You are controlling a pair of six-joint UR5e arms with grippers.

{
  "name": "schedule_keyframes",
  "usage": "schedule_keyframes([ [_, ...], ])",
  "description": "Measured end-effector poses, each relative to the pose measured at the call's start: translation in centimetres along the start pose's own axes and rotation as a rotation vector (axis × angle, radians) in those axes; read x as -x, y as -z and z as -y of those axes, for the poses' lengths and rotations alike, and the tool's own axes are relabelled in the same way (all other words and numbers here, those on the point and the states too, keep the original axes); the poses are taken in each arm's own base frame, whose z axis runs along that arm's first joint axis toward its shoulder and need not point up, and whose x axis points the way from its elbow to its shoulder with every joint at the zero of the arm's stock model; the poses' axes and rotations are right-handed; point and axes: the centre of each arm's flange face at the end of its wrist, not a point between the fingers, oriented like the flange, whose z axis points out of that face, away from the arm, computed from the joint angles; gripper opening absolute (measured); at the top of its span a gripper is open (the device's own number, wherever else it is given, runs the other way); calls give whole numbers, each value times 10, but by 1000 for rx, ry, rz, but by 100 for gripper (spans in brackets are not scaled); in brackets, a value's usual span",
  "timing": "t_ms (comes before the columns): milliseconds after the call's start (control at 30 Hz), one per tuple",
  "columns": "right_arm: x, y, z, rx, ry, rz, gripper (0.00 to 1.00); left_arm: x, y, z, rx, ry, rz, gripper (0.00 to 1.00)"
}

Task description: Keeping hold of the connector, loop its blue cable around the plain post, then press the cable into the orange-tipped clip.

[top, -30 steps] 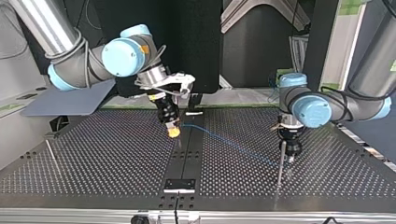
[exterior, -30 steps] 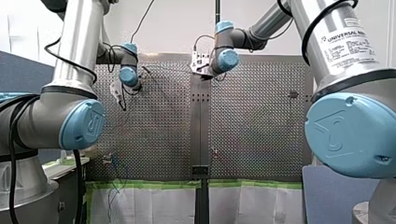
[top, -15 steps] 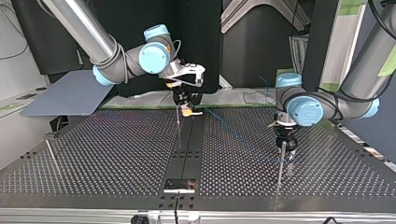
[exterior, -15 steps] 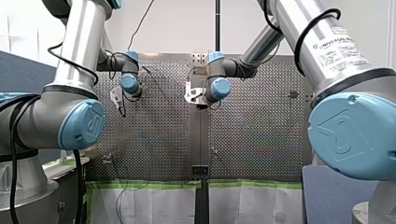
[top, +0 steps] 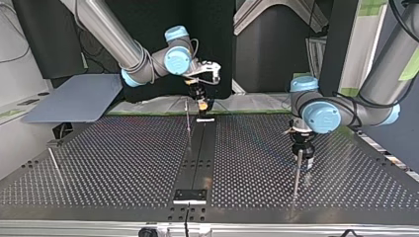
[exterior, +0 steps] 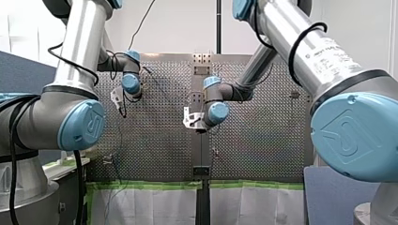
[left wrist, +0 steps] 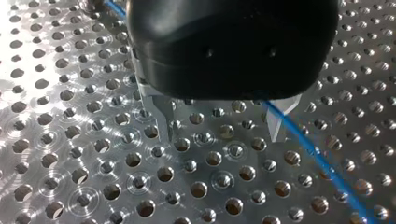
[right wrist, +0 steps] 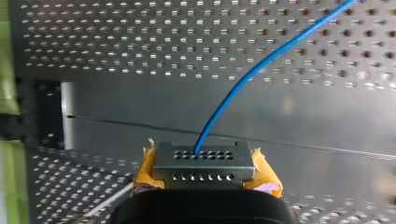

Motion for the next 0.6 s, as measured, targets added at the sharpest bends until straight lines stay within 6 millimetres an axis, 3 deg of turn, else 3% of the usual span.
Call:
schedule_keyframes([
  [600,94,-28,3,52,3,54,0,-1,1,2,-2,0,-2,100],
])
